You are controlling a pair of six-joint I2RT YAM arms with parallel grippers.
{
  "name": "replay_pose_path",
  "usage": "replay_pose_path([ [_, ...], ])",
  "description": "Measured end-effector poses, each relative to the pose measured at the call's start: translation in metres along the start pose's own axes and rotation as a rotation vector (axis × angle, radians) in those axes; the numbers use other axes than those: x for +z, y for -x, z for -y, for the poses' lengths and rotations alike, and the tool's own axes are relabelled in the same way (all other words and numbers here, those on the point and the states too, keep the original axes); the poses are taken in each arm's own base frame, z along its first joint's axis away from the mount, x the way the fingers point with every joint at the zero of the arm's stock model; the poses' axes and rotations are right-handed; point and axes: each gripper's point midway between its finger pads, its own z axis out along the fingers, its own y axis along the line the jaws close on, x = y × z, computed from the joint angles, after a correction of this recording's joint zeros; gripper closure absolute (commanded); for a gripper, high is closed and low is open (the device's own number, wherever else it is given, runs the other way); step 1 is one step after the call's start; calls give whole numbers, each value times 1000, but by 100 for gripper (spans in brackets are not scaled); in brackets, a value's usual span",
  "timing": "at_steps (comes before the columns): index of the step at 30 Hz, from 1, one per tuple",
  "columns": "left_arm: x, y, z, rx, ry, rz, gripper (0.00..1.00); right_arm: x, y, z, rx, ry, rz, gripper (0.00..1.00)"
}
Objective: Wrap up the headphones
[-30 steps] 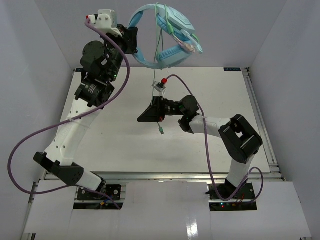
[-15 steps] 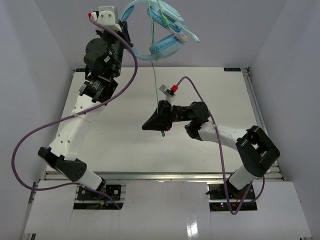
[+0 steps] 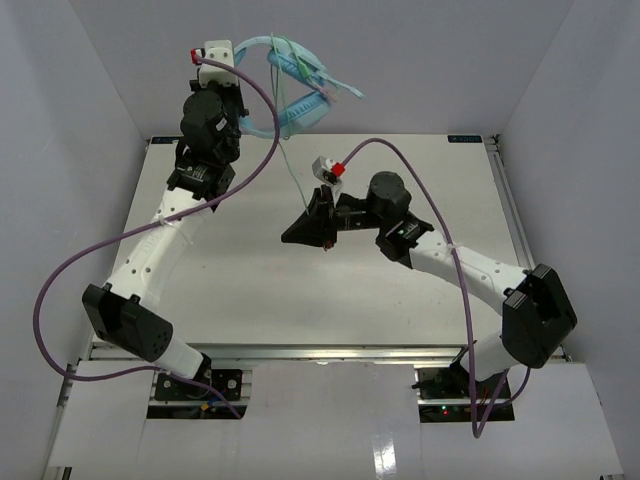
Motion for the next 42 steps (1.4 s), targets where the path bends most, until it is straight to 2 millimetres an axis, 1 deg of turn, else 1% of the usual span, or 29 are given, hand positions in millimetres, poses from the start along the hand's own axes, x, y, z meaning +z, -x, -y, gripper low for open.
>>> replay_pose_path([
  [4,1,-44,-9,74,22,-74,100,-3,24,21,-166,-143,-71,92],
  [6,-1,-70,-11,106,23,-121,100,-10,36,30,-272,-223,-120,92],
  [8,-6,-98,-11,131,18,-171,100,-18,43,36,-374,-298,-172,92],
  [10,-14,-127,-9,147,2,-227,100,-27,44,42,-483,-374,-237,92],
  [13,-29,-166,-3,166,-45,-313,100,-42,35,51,-609,-470,-357,92],
  [15,-38,-186,3,174,-86,-361,100,-48,30,58,-705,-520,-436,92],
  [18,-53,-211,7,184,-141,-430,100,-56,31,67,-853,-592,-536,92],
  [20,-63,-220,10,184,-186,-466,100,-60,34,73,-941,-633,-585,92],
  [22,-72,-224,16,174,-240,-490,100,-65,36,80,-1028,-674,-631,92],
  [27,-100,-217,34,121,-398,-515,100,-82,28,103,-1183,-763,-759,92],
  [30,-125,-212,43,85,-504,-524,100,-87,26,114,-1257,-798,-804,92],
  [35,-154,-211,56,61,-654,-566,100,-87,37,124,-1343,-846,-821,92],
  [39,-168,-209,63,45,-719,-583,100,-89,42,129,-1370,-866,-833,92],
  [42,-175,-212,63,39,-738,-600,100,-90,44,132,-1380,-871,-839,92],
])
